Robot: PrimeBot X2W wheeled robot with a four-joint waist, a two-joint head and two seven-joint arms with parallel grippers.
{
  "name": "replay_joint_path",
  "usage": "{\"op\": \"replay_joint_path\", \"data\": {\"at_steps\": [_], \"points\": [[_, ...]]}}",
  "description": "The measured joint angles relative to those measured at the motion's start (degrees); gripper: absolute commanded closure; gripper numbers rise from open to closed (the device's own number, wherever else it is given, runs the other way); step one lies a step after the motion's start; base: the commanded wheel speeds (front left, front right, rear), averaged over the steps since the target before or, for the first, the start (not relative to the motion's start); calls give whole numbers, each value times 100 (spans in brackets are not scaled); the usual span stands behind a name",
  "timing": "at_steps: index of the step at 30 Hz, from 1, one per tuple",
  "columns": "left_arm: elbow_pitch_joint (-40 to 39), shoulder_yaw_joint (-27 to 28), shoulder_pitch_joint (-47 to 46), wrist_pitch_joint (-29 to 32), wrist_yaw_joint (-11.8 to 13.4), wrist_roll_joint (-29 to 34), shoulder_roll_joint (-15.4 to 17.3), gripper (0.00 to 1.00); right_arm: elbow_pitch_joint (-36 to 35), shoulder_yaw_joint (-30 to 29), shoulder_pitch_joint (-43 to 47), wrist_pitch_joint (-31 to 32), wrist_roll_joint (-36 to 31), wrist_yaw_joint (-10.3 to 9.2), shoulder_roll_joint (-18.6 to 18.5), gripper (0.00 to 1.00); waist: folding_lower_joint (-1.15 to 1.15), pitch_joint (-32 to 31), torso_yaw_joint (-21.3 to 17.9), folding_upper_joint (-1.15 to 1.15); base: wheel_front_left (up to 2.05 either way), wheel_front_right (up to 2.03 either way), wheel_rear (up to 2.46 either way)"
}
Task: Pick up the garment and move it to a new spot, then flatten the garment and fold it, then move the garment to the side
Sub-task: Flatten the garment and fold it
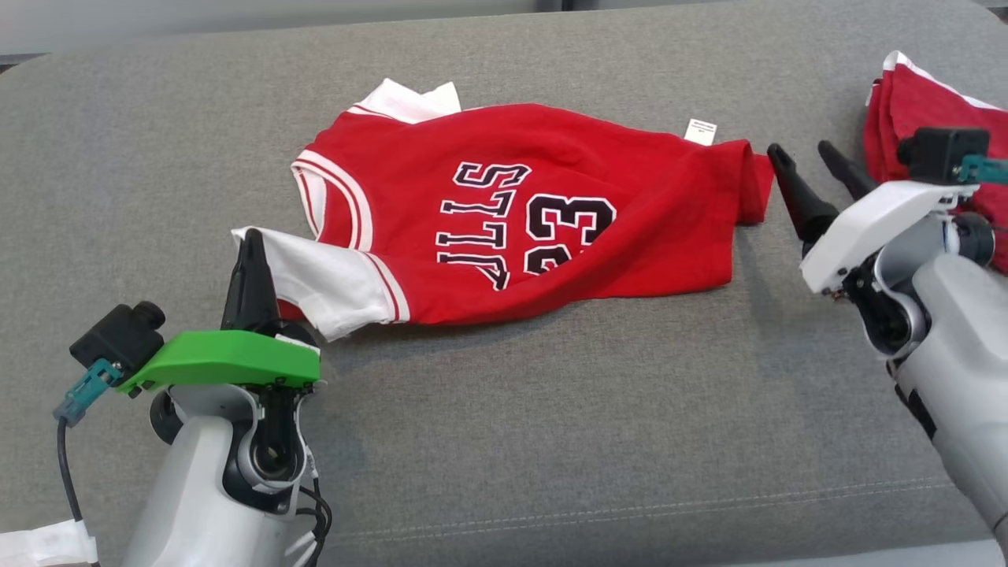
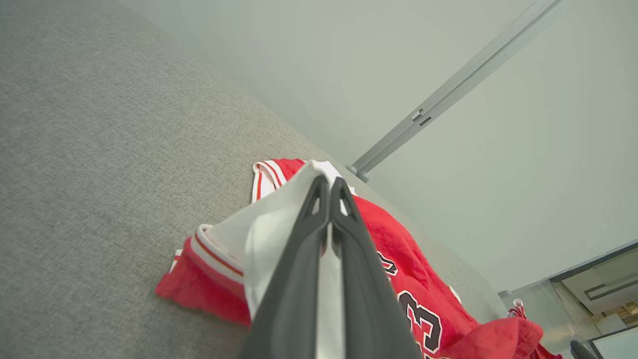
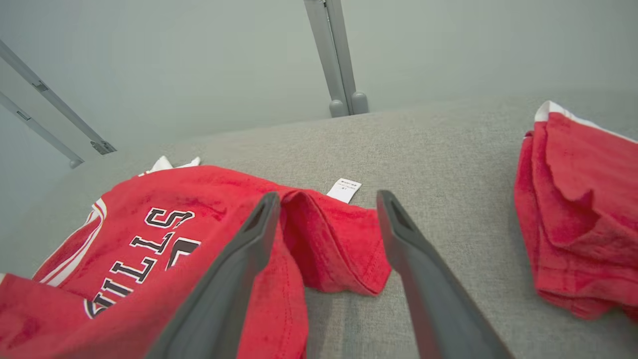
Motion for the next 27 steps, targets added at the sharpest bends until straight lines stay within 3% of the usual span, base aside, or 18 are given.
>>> {"op": "replay_joint_path", "data": {"at_steps": [5, 12, 27], "points": [[-36, -46, 2, 0, 0, 194, -3, 100, -91, 144, 640, -461, -12, 34, 151, 0, 0, -40, -224, 0, 0, 0, 0], [-53, -152, 19, 0, 0, 194, -2, 100, -55, 548, 1204, -613, -99, 53, 360, 0, 0, -69, -192, 0, 0, 0, 0], [-226, -203, 54, 0, 0, 223, -1, 100, 305, 839, 1125, -751, -586, 85, 224, 0, 0, 97, 85, 0, 0, 0, 0]]}}
